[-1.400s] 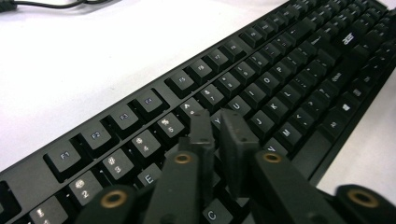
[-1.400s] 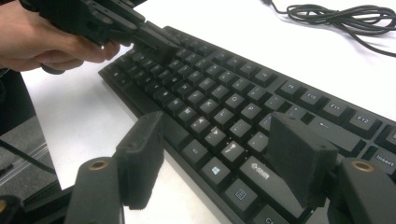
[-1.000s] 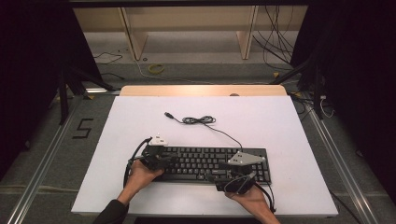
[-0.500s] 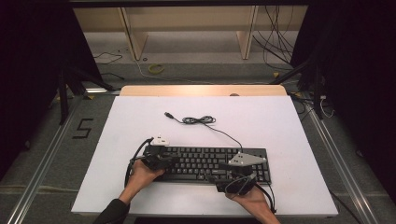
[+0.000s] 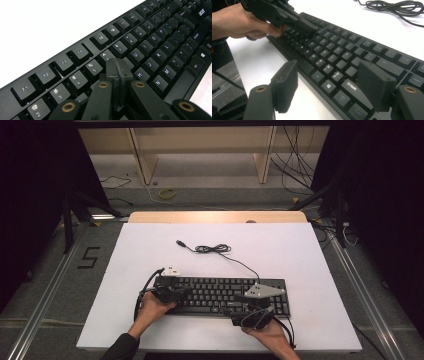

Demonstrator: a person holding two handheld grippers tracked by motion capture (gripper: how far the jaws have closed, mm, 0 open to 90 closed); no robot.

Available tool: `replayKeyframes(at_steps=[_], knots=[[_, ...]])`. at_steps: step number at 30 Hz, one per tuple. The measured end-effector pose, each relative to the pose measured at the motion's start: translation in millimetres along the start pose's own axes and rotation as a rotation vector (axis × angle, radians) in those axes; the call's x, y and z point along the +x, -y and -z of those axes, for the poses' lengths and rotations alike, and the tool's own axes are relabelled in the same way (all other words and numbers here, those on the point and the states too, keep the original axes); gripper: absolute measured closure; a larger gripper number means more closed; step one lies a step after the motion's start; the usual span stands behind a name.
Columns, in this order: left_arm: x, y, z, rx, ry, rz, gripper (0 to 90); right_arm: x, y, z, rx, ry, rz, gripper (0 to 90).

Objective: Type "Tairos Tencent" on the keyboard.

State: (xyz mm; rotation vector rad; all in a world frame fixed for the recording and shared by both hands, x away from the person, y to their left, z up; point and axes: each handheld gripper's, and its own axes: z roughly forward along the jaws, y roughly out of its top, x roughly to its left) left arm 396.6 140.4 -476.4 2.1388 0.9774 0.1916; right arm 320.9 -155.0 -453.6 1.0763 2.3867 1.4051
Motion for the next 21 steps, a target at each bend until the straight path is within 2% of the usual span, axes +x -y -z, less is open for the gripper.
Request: replayKeyframes(at_steps=[8, 17, 21], knots=[[-0.6, 0.1, 2.0, -0.011, -0.001, 0.009, 86.6, -1.5, -0.3, 1.4, -0.006, 0.003, -0.004, 33.9], [1.5, 1.2, 6.3, -0.026, 0.016, 0.030, 82.3, -2.8, 0.0, 1.7, -0.006, 0.005, -0.009, 33.5], [0.7, 0.0, 9.7, -0.047, 0.032, 0.030, 78.7, -3.0, -0.3, 2.1, -0.010, 0.004, -0.009, 33.5]])
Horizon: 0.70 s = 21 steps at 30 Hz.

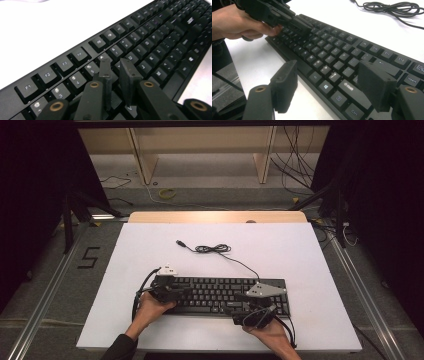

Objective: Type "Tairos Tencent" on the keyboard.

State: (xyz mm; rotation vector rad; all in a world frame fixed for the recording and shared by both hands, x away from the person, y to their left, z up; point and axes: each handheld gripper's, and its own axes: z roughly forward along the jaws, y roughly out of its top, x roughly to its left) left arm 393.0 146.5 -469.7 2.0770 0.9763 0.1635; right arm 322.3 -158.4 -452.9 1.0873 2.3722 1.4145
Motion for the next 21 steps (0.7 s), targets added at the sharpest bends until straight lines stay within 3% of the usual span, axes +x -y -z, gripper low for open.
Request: replayKeyframes(at_steps=[13, 21], knots=[[-1.7, -1.9, 9.5, -0.044, 0.049, 0.017, 65.6, -3.2, -0.5, 2.5, -0.006, 0.008, -0.004, 33.0], [-3.4, -1.8, 14.8, -0.069, 0.058, 0.034, 49.9, -7.1, -0.9, 6.1, -0.013, 0.018, -0.009, 32.5]])
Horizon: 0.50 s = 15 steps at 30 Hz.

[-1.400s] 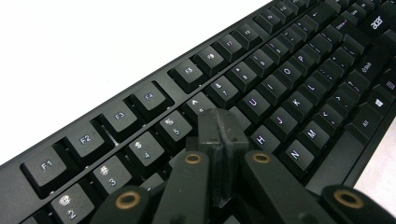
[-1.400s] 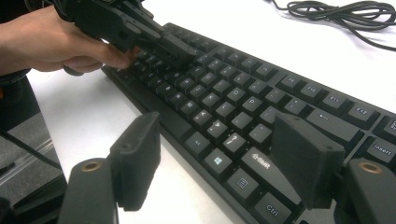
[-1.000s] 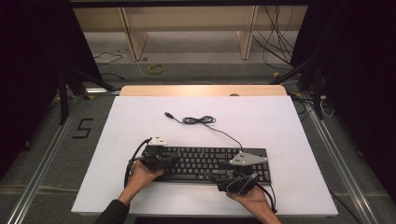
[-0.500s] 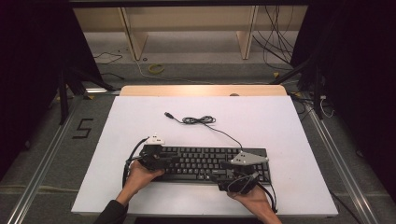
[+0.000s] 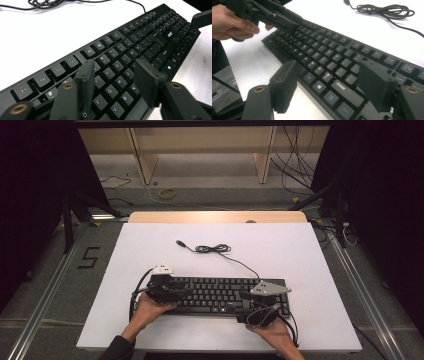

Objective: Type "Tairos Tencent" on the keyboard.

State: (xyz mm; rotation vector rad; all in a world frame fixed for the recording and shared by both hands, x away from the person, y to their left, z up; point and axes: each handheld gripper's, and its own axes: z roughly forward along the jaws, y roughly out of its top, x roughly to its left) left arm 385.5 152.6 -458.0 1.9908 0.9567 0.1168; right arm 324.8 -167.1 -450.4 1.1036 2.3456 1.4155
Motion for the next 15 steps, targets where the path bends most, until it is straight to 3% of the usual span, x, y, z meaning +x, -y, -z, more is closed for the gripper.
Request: replayKeyframes(at_steps=[15], knots=[[-5.2, 7.5, 21.9, -0.129, 0.042, 0.003, 35.1, -9.4, 3.7, 14.9, -0.034, 0.026, -0.002, 30.8]])
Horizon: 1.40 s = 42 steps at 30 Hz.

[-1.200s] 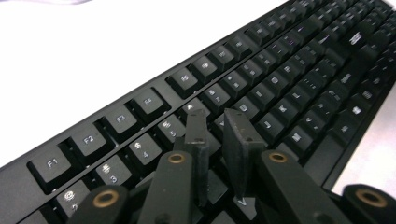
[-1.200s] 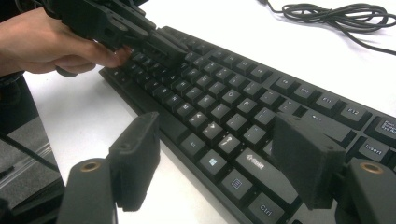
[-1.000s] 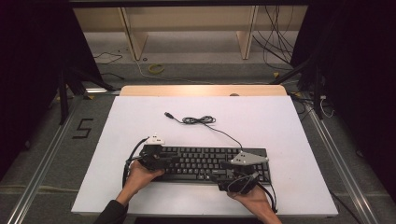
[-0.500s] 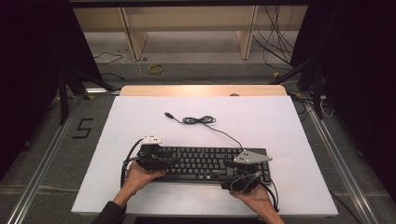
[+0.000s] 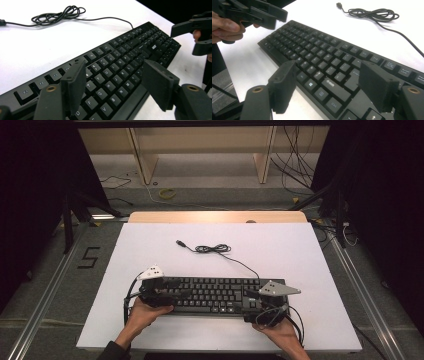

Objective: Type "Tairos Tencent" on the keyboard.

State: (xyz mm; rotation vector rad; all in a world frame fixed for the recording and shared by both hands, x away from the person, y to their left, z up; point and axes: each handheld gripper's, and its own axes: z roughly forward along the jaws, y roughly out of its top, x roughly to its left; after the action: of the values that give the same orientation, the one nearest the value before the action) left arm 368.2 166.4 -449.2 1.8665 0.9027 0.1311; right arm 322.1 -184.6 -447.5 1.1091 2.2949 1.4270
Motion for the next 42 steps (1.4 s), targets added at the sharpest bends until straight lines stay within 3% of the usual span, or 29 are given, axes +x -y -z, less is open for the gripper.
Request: replayKeyframes(at_steps=[10, 30, 42], knots=[[-5.6, 10.0, 15.0, -0.053, 0.014, -0.011, 30.4, -6.0, 5.3, 12.1, -0.024, 0.014, -0.010, 30.0], [-13.5, 27.6, 32.7, -0.086, 0.011, -0.029, 27.3, -15.5, 21.2, 35.9, -0.069, 0.047, -0.015, 29.5], [-13.7, 39.4, 41.7, -0.103, -0.003, -0.012, 25.3, -16.7, 31.2, 44.0, -0.076, 0.063, -0.009, 28.9]])
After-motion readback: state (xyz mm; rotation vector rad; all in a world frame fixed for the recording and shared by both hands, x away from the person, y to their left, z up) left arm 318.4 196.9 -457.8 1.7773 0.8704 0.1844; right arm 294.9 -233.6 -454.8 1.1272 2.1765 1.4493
